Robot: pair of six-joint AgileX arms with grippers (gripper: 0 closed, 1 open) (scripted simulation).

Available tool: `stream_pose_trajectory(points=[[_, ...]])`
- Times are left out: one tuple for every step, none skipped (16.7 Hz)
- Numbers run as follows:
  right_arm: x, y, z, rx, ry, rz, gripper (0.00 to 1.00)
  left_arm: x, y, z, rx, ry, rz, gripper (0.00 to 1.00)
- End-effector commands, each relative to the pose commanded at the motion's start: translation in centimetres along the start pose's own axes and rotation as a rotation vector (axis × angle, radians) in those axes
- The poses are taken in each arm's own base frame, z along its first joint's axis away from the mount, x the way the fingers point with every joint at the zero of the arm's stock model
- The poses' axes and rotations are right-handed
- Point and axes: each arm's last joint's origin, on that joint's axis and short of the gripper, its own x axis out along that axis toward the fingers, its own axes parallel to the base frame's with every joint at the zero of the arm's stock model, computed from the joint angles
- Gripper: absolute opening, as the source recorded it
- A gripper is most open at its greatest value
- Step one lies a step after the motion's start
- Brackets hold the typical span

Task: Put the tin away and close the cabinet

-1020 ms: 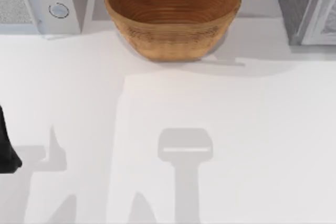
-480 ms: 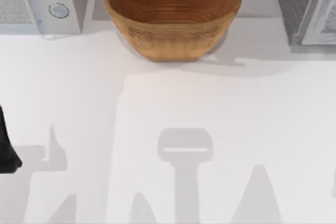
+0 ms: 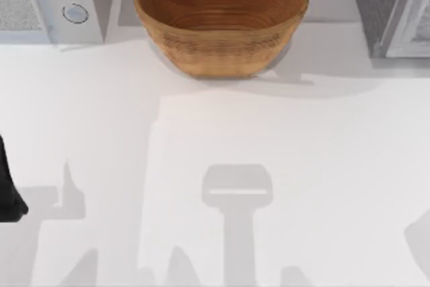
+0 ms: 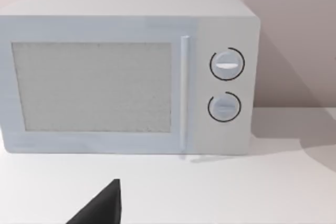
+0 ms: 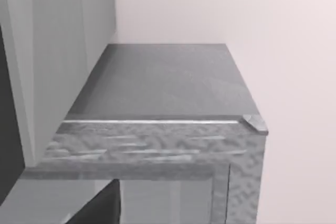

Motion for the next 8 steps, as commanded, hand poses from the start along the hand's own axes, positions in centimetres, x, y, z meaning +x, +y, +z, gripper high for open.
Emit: stream_pose_trajectory(points=[[0.0, 0.0, 0.0, 0.000, 0.000, 0.000, 1.00, 0.0, 0.0, 0.0, 0.000, 0.000, 0.000, 1.00], [0.0, 0.0, 0.0, 0.000, 0.000, 0.000, 1.00, 0.0, 0.0, 0.0, 0.000, 0.000, 0.000, 1.00], [-0.1, -0.1, 0.0, -0.002, -0.001, -0.003, 1.00, 0.0, 0.0, 0.0, 0.000, 0.000, 0.000, 1.00], [0.0, -0.1, 0.0, -0.002, -0.001, -0.003, 1.00, 0.0, 0.0, 0.0, 0.000, 0.000, 0.000, 1.00], [0.1, 0.1, 0.1, -0.003, -0.002, -0.003, 1.00, 0.0, 0.0, 0.0, 0.000, 0.000, 0.000, 1.00], [0.5, 0.3, 0.1, -0.004, -0.003, -0.003, 1.00, 0.0, 0.0, 0.0, 0.000, 0.000, 0.000, 1.00], [1.1, 0.7, 0.2, -0.005, -0.005, -0.004, 1.00, 0.0, 0.0, 0.0, 0.000, 0.000, 0.000, 1.00], [1.8, 1.3, 0.3, -0.005, -0.006, -0.004, 1.00, 0.0, 0.0, 0.0, 0.000, 0.000, 0.000, 1.00]])
